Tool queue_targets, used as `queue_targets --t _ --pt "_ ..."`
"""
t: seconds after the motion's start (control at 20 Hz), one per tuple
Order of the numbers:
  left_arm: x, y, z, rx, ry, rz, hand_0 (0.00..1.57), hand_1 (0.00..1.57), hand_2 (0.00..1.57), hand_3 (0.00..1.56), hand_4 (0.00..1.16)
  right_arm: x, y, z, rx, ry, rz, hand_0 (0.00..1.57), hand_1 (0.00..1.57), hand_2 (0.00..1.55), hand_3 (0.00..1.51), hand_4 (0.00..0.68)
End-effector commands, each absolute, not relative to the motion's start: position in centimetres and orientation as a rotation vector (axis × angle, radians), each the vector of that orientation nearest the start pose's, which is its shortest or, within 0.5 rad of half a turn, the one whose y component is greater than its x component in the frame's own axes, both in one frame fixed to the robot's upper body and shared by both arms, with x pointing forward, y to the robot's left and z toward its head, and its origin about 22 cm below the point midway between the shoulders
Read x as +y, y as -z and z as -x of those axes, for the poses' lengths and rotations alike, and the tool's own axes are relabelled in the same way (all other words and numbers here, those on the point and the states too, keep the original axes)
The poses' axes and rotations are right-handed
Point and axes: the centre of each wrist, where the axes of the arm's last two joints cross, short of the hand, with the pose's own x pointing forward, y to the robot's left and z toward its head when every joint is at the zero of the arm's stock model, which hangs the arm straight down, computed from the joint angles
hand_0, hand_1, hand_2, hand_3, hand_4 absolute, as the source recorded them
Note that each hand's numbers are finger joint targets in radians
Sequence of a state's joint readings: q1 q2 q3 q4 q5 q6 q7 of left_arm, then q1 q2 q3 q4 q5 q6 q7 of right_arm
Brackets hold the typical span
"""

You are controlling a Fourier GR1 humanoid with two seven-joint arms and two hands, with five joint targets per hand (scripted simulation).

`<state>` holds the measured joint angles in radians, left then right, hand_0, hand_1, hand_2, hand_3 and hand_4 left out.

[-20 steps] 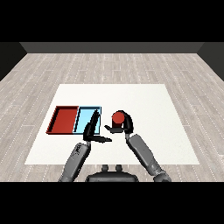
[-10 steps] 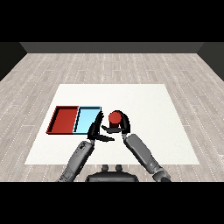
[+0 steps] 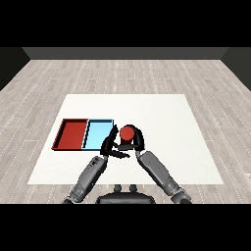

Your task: Pick the red can and put it in the red box

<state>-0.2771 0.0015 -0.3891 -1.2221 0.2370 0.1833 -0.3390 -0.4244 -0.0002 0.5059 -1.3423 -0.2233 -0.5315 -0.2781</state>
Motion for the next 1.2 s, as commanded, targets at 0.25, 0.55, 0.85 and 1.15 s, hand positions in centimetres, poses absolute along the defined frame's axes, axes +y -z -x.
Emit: queue_targets --t 0.25,0.55,0.85,1.15 --pt "9.0 2.3 -26.6 -1.737 0.112 0.357 0.0 0.0 0.0 0.0 0.0 -5.2 -5.2 -28.8 -1.918 -0.036 -0.219 1.48 1.48 1.44 1.37 0.62" --pt "9.0 1.3 -27.9 -1.778 0.101 0.371 0.0 0.0 0.0 0.0 0.0 -6.7 -3.0 -28.7 -1.902 -0.042 -0.226 1.49 1.49 1.45 1.37 0.617" --pt "9.3 1.4 -28.4 -1.778 0.141 0.312 0.0 0.0 0.0 0.0 0.29 -2.6 -4.7 -28.6 -1.907 -0.099 -0.242 1.49 1.49 1.46 1.37 0.642" --pt "8.2 1.1 -27.8 -1.685 -0.038 0.13 1.57 1.57 1.56 1.49 0.99 -3.3 -4.4 -29.3 -1.89 -0.074 -0.279 1.48 1.48 1.45 1.37 0.632"
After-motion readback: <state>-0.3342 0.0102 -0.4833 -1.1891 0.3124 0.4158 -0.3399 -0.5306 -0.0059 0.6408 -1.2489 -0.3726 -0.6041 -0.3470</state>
